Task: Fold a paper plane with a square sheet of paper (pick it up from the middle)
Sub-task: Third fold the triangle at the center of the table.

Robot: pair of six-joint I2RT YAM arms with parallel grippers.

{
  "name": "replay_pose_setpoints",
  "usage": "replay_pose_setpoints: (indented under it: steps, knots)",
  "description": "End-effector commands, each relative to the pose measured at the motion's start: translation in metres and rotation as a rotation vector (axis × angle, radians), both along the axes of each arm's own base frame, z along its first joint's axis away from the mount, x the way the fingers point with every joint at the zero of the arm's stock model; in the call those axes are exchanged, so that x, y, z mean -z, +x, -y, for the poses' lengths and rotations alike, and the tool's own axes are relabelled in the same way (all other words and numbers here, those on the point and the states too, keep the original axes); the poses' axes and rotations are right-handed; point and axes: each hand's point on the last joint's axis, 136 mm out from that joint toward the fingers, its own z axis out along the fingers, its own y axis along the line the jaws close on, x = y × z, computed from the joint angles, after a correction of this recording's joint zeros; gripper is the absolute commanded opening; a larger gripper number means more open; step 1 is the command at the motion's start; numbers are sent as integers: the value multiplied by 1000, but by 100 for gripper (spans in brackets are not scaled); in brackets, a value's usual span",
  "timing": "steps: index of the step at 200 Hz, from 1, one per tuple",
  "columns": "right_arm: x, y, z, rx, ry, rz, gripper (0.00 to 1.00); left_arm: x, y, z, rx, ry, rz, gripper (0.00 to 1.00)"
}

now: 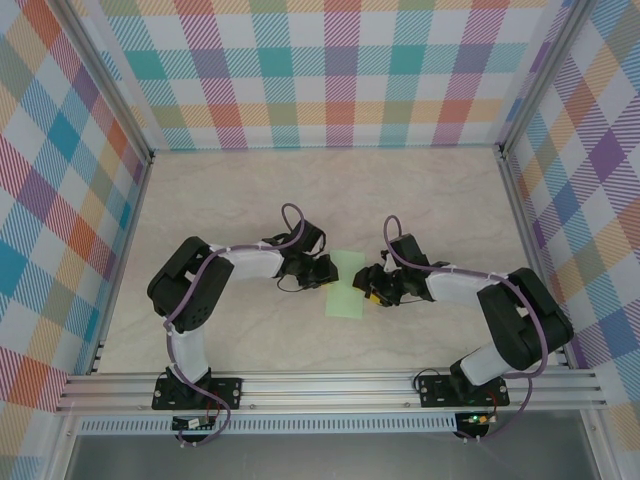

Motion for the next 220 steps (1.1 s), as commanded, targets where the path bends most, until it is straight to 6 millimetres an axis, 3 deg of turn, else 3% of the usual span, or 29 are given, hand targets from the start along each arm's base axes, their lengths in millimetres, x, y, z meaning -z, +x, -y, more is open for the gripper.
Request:
replay_pose_setpoints:
  steps: [1, 75, 96, 142, 178, 220]
  knots:
    - [-8, 8, -8, -15, 40, 12, 52, 11, -4, -14, -5, 42, -12, 16]
    - [-7, 9, -13, -21, 69, 3, 51, 11, -5, -15, -4, 31, -22, 16]
    - [-9, 8, -6, 4, 36, 7, 51, 11, -5, -15, -6, 31, -24, 16]
    - [-12, -13, 8, 13, 1, -21, 52, 16, -5, -19, -19, 52, -42, 16]
    - [1, -29, 5, -8, 23, -64, 53, 20, -6, -19, -31, 53, -62, 16]
    - [-1, -32, -4, -39, 56, -57, 52, 21, -7, -22, -33, 60, -69, 16]
